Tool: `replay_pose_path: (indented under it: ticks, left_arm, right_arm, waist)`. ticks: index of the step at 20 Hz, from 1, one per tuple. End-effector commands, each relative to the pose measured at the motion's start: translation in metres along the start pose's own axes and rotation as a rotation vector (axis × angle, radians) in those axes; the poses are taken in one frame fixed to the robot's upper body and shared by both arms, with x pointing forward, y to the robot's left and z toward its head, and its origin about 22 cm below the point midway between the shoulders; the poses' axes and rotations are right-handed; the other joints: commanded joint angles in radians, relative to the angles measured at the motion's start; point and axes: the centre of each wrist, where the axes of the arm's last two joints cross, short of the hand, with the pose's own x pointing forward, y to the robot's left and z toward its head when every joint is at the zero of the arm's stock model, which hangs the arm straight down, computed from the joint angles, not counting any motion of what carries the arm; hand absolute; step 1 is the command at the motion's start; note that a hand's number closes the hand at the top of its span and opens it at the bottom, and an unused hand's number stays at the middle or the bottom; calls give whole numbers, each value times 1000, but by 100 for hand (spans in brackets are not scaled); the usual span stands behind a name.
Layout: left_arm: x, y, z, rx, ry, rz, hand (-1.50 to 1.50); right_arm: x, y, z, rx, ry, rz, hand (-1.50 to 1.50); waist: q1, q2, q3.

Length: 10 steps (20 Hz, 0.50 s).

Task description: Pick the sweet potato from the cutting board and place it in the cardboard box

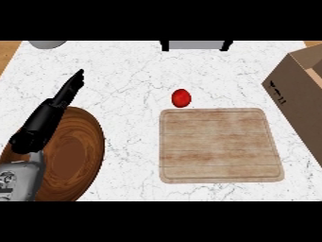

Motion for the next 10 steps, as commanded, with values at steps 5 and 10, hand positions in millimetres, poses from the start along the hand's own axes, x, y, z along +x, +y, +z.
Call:
replay_pose_path:
  ticks: [5,10]
  left_arm:
    - [-1,1,4,10,-5,1,0]
    - [13,5,-14,-6,-16,7,0]
  right_arm:
    - [-40,-22,15,-306,12,-573,-150]
    - [-81,-50,41,-408,17,-600,-150]
  waist:
    - [4,7,0]
    - [7,11,0]
